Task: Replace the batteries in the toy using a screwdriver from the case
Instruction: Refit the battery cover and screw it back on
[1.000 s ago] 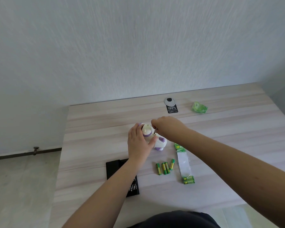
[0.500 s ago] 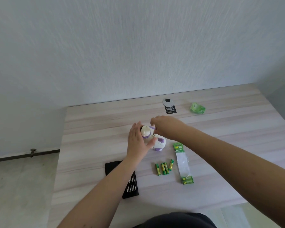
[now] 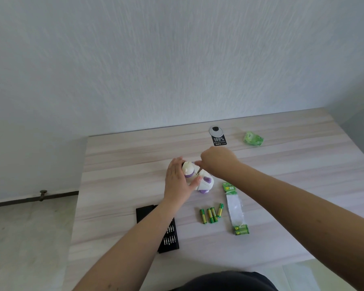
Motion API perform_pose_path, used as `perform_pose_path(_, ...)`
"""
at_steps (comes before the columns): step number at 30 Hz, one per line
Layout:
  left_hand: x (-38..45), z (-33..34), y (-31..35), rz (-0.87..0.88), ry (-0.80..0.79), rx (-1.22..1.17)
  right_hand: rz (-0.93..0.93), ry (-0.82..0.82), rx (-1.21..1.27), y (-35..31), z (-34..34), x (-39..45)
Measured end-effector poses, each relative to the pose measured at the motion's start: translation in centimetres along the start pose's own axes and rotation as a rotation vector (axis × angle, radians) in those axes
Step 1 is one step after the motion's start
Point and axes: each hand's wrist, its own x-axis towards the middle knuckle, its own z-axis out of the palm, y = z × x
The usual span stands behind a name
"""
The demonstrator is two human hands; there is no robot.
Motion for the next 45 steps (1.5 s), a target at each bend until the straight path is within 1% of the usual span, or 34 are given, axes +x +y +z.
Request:
perform_pose_path(3,0.0,0.0,0.1,-0.006,-0.013,0.006,-0.125,-0.046,0.186,0.5,0.1,-0.2)
perform_pose_path(5,0.2,-0.1,0.3,-0.014,-0.009,-0.006,-0.160,-0.065,0.136,0.3,0.3,-0.1)
perform_pose_path(7,0.4,0.0,0.3,-0.014,-0.008,-0.012,-0.136,-0.043,0.008,-0.1,0.7,0.3)
perform_pose_path(8,0.4,0.0,0.2,-0.014,-0.012,-0.010,-0.096,-0.037,-0.020,-0.3,0.7,0.3)
perform_pose_path(12,0.5,0.3,-0.1,-0.016,-0.010,0.002,0.041,-0.025,-0.036,-1.0,0.3,0.2)
perform_pose_path(13,0.5,0.3,-0.1,-0.017,-0.014,0.003,0.051,-0.017,-0.041,-0.9,0.2,0.3)
perform_pose_path(15,0.5,0.3,-0.1,-0.018,-0.022,0.009,0.006,-0.029,0.005,-0.7,0.5,0.6)
perform_pose_path(17,0.6,0.4,-0.2,-0.022,-0.025,0.018,-0.055,-0.079,0.070,-0.3,0.7,0.7)
perform_pose_path(19,0.7,0.4,-0.1,-0.029,-0.026,0.025,-0.087,-0.080,0.031,-0.1,0.6,0.5)
perform_pose_path(21,0.7,0.3,0.1,-0.031,-0.019,0.025,-0.047,-0.048,-0.058,-0.4,0.4,0.2)
perform_pose_path(24,0.8,0.2,0.3,-0.024,-0.010,0.024,0.059,-0.018,-0.083,-0.8,0.6,0.2)
perform_pose_path(26,0.8,0.3,0.3,-0.023,-0.011,0.025,0.046,-0.019,-0.061,-0.7,0.7,0.2)
perform_pose_path(29,0.9,0.4,0.1,-0.015,0.002,0.033,-0.064,-0.096,0.032,-0.2,0.3,0.4)
perform_pose_path(31,0.9,0.5,0.1,-0.010,0.019,0.034,-0.098,-0.102,-0.014,-0.1,0.1,0.3)
perform_pose_path(34,0.9,0.4,0.2,0.007,0.037,0.024,-0.041,-0.027,-0.057,-0.6,-0.1,-0.1)
perform_pose_path(37,0.8,0.3,0.0,0.000,0.010,0.020,0.011,-0.001,-0.047,-0.5,-0.6,-0.3)
perform_pose_path(39,0.8,0.3,0.0,-0.006,-0.004,0.029,-0.006,-0.029,-0.018,-0.1,-1.0,-0.3)
perform_pose_path(42,0.9,0.2,0.2,-0.009,0.000,0.036,-0.080,-0.103,0.061,0.1,-0.8,-0.1)
perform_pose_path(45,0.9,0.0,0.5,0.008,0.019,0.018,-0.058,-0.088,0.007,-0.4,-0.5,-0.1)
